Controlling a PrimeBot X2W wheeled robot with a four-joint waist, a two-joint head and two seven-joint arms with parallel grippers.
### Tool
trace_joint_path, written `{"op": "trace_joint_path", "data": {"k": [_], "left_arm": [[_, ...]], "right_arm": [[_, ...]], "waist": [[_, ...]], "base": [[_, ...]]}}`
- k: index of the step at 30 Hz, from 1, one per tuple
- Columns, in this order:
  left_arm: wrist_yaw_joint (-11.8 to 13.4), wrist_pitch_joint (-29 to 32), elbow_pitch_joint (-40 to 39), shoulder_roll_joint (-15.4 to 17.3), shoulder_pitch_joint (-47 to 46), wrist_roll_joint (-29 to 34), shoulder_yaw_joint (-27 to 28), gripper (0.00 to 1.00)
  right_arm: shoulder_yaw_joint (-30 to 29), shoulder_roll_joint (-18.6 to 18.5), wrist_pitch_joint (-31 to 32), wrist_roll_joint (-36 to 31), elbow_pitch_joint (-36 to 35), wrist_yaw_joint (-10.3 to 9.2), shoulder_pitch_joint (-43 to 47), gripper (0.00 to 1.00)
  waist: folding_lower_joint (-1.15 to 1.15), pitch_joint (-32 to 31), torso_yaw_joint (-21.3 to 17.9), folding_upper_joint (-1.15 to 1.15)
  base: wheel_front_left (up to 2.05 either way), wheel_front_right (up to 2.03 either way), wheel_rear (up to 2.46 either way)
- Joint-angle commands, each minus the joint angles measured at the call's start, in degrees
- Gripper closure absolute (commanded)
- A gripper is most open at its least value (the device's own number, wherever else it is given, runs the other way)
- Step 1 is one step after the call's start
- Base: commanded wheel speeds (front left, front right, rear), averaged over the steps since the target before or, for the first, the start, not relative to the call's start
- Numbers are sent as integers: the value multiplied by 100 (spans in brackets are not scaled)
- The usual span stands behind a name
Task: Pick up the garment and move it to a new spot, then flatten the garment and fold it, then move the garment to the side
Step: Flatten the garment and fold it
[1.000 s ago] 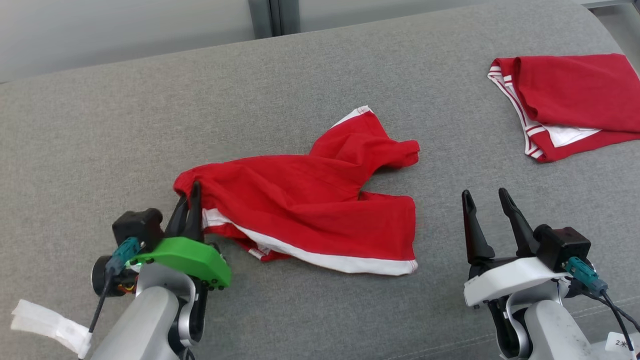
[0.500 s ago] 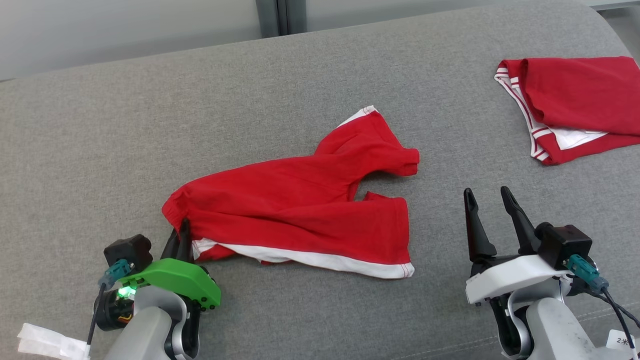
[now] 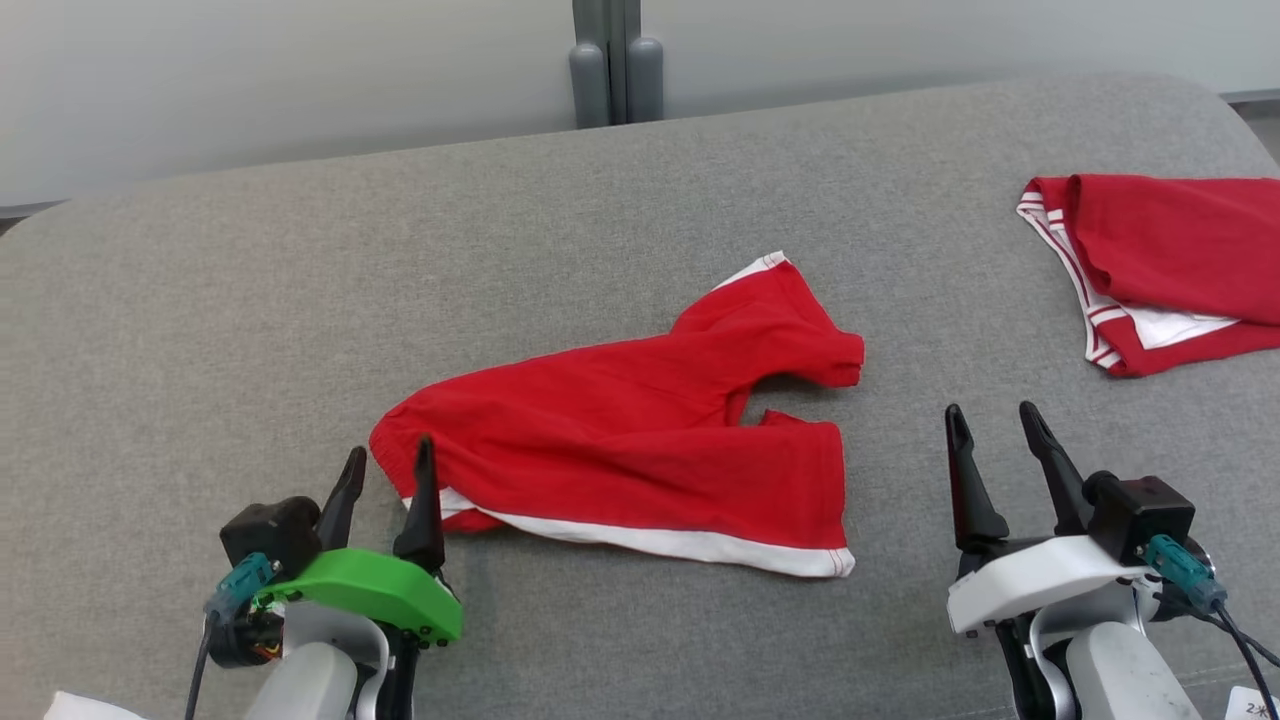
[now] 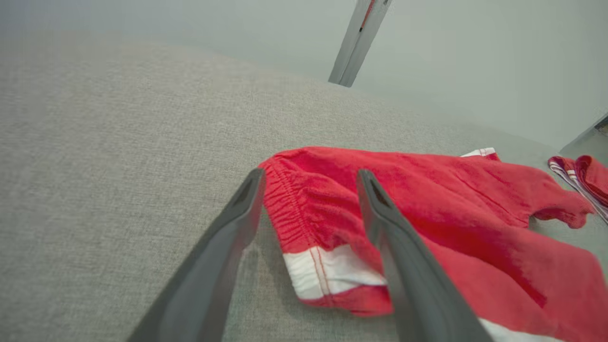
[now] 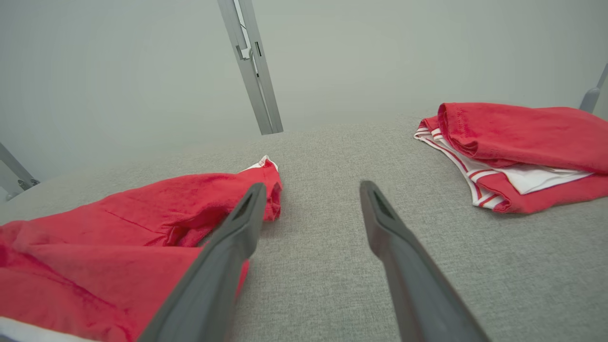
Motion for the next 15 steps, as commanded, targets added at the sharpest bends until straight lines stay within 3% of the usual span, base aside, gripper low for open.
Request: {"op": "trace_joint_path", "data": {"k": [1,15], "left_arm": [[-41,-16,-120,2,128,176,86,0],[-401,-9,-804,-465,822,1497,619,0]], "right_arm": [[-38,-16,-19,-76,-29,-9,79,0],[52,-12,-18,-260,-58,-9,160,0]], "waist": [[0,-177,156,0],[0,-621,532,0]], "base": [[0,0,0],[0,0,0]]}}
